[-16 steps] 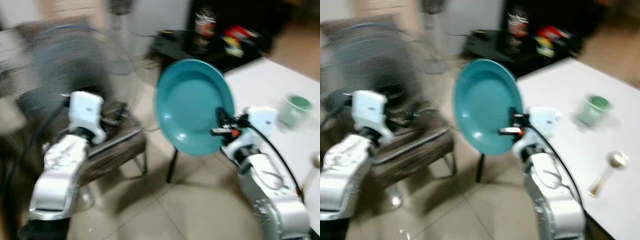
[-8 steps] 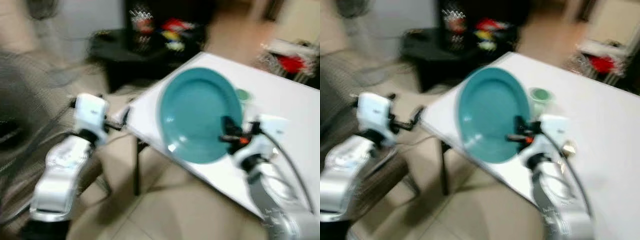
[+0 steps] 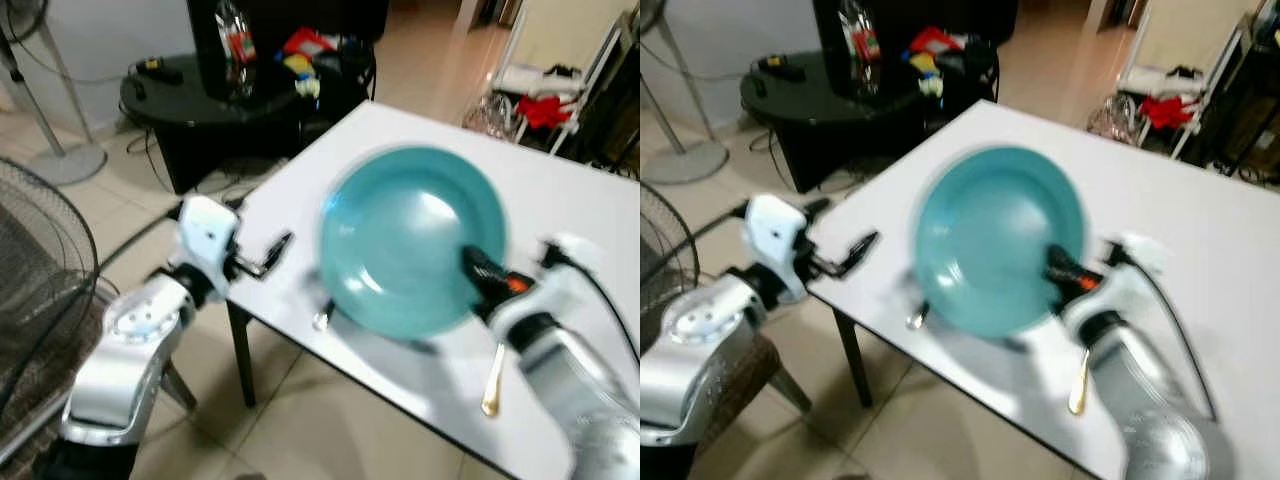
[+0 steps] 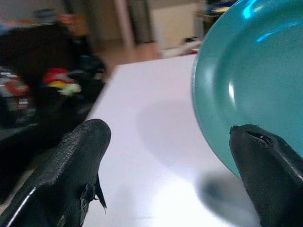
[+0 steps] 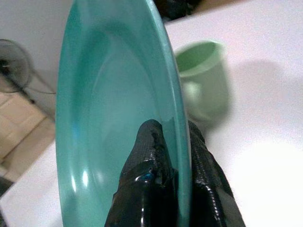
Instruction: Setting the table
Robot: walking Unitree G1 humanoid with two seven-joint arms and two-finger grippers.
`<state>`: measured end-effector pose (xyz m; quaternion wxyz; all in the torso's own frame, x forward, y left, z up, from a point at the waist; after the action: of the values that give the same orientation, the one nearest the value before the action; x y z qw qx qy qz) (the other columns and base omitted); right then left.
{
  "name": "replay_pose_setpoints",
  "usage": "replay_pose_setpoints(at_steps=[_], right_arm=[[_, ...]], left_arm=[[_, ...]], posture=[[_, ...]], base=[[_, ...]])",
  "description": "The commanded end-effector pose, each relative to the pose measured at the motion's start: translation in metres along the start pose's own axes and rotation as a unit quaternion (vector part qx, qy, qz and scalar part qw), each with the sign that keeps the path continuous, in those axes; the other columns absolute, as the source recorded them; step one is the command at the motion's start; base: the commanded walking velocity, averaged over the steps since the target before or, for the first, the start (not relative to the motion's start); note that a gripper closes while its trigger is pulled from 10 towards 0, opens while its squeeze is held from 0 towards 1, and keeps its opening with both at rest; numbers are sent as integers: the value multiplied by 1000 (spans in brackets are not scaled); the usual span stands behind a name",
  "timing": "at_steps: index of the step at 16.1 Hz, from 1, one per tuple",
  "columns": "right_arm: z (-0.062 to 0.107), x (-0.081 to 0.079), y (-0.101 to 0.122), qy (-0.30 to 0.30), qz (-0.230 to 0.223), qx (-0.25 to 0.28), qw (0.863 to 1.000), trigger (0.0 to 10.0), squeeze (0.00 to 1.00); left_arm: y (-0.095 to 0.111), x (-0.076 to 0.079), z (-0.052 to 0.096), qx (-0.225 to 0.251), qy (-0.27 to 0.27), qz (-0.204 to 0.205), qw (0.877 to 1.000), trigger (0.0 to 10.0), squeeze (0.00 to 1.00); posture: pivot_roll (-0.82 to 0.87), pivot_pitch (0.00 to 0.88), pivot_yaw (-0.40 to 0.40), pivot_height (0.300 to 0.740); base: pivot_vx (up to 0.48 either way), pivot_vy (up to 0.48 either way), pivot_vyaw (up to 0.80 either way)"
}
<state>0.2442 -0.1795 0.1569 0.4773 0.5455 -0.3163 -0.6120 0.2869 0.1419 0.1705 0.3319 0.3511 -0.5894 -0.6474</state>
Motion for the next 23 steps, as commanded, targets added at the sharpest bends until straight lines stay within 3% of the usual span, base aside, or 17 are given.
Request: replay_pose_setpoints(at_steps=[1,3,6,11,14,18,20,23], right_arm=[[-1,-9,4,31,-13,-3,999,10000,0],[2,0,-7,38,-32,-73,996,10000,0],[2,15,-13,23,-71,-116,990,10000,0],[-6,39,-19,-25,-122,-153,980,10000,0],[-7,41,-27,-28,-164,-177,970,10000,0],[-9,46,-34,-42,-180,-197,963,10000,31],[-8,45,-34,-40,-190,-202,960,10000,1000],[-5,50,-35,-48,-181,-218,958,10000,1000]], left_arm=[[5,1,0,3,-18,-8,1000,10000,0],[1,7,-2,-16,-74,-6,997,10000,0],[-3,14,-2,-41,-137,-1,990,10000,0],[-9,26,10,-77,-233,22,969,10000,0],[-8,26,14,-78,-240,27,967,10000,0],[-8,25,16,-82,-243,25,966,10000,0],[-7,25,16,-82,-243,24,966,10000,0],[-7,26,16,-83,-247,25,965,10000,0]], posture=[[7,0,-26,740],[-3,0,-18,740],[-11,0,-10,740],[-12,0,-9,740],[-6,0,-12,740],[-3,0,-13,740],[-3,0,-11,740],[-3,0,-10,740]], base=[[0,0,0],[0,0,0],[0,0,0],[0,0,0],[0,0,0],[0,0,0],[0,0,0],[0,0,0]])
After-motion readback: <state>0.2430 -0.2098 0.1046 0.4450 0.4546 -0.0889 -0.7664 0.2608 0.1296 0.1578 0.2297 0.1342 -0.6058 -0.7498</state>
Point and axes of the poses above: a point about 5 cm out from each wrist's last joint towards the gripper, its own z axis pointing back from the gripper into the wrist, its own y axis along the axis of the wrist's last joint, x = y × z, the point moved 2 cm from there along -z, pointing out of the wrist towards the gripper, and after that the axes turned 8 degrees about z, right-handed, at the moved point
